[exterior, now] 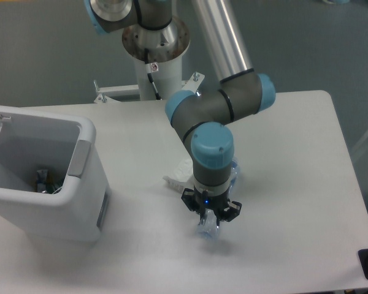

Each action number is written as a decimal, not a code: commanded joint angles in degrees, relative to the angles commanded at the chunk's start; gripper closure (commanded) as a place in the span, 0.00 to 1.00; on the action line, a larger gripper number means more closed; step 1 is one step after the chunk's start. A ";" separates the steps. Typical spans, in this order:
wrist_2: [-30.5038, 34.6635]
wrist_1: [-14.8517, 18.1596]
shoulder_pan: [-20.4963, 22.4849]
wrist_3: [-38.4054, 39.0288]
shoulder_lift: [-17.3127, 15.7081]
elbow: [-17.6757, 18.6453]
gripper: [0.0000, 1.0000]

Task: Place the trash in the trash can
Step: 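Lift the bottle and carry it over the white trash bin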

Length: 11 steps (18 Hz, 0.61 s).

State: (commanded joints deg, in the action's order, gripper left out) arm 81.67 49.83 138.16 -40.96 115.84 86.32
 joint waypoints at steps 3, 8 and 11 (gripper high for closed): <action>-7.11 0.00 1.32 5.17 -0.09 -5.79 0.56; -21.19 -0.18 2.55 14.23 -0.18 -13.97 0.56; -24.89 -0.35 2.38 18.81 -1.14 -17.76 0.56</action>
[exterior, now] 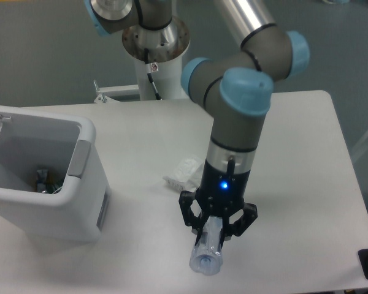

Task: Place the trash in the trash can
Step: 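Lift the bottle and carry it over the white trash bin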

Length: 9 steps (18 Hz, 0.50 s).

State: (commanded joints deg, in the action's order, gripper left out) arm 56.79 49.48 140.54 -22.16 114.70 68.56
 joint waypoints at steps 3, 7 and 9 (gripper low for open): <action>-7.01 -0.18 0.00 1.24 -2.46 -0.97 0.56; -14.41 -0.96 0.00 1.33 -5.45 -1.06 0.56; -17.57 -2.89 -0.35 1.33 -6.24 -1.15 0.56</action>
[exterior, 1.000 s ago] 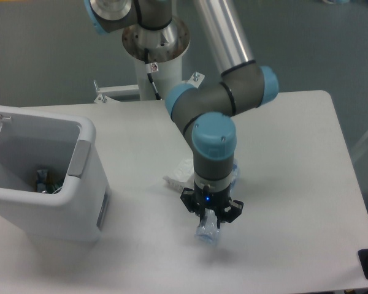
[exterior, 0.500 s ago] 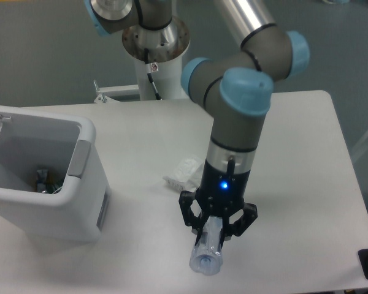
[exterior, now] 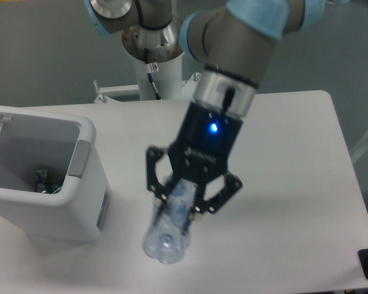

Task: Place the trash in the trash can
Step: 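Lift the bottle and carry it over the white trash bin, then open the gripper to drop the bottle into the bin, then move the open gripper back over the crumpled white paper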

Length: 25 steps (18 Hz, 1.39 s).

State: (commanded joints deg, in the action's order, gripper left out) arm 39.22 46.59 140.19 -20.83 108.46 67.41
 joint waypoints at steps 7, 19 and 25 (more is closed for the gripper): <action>-8.45 -0.45 -5.17 0.79 -1.76 0.87 0.57; -8.19 -0.63 -12.57 -1.74 -4.04 12.73 0.51; -8.10 -0.63 -12.48 -8.88 -6.41 18.89 0.00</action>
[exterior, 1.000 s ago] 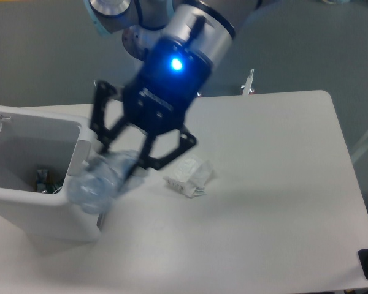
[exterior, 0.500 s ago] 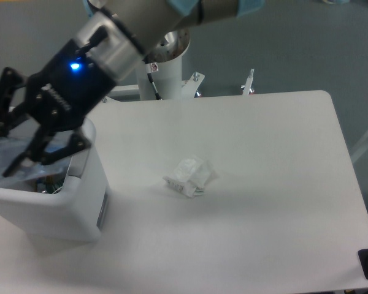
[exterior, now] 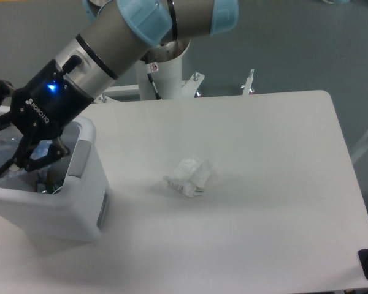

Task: Place the trash in the trash can
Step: 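Move the open gripper back over the crumpled white paper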

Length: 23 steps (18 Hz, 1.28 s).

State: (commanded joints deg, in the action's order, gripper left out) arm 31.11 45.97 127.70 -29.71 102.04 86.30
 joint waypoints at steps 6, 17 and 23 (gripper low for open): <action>0.44 0.09 4.12 -0.18 -1.67 2.82 0.00; 14.39 0.53 22.49 -3.07 -1.50 8.70 0.00; 23.18 0.97 25.58 -12.46 -1.41 17.74 0.00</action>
State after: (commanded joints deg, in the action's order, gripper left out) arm 54.30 46.93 153.28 -42.16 100.63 104.04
